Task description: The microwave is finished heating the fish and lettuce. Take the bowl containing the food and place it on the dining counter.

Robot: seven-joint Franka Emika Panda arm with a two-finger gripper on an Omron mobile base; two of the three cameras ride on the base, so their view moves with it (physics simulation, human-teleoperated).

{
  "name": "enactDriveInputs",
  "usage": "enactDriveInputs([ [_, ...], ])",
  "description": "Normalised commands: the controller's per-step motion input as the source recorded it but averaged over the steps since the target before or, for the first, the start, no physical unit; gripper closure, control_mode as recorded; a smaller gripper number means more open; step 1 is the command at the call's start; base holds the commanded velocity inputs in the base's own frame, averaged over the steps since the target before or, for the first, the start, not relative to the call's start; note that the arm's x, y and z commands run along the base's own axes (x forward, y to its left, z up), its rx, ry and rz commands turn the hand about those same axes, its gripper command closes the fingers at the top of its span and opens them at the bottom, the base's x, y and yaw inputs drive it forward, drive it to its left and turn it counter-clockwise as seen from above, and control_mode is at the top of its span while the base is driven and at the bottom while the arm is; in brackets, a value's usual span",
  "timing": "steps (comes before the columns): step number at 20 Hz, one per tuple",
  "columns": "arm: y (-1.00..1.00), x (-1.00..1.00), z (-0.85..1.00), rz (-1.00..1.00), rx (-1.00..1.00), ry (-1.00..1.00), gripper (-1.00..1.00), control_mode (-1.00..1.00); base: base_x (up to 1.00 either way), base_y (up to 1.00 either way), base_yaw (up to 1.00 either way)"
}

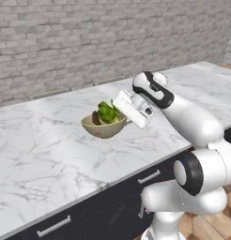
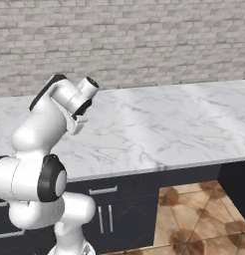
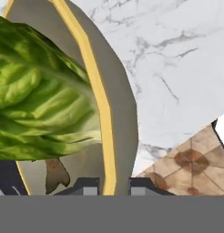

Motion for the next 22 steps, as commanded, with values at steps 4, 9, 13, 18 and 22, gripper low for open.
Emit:
enactDriveInputs([
  [4, 0.62, 1.00, -0.45, 0.00, -0.04, 0.00, 1.00, -1.00, 0.00, 0.00, 0.00],
  [9, 0.39, 0.92, -0.64, -0.02, -0.10, 0.03, 1.00, -1.00, 0.00, 0.00, 0.00],
  [13, 0.36, 0.53, -0.88, 0.00, -0.20, 0.00, 1.00, -1.00, 0.00, 0.00, 0.00],
  [18, 0.28, 0.16, -0.85, 0.00, -0.17, 0.00, 1.00, -1.00, 0.00, 0.00, 0.00],
  [22, 0.05, 0.00, -0.78, 0.00, -0.04, 0.00, 1.00, -1.00, 0.00, 0.00, 0.00],
])
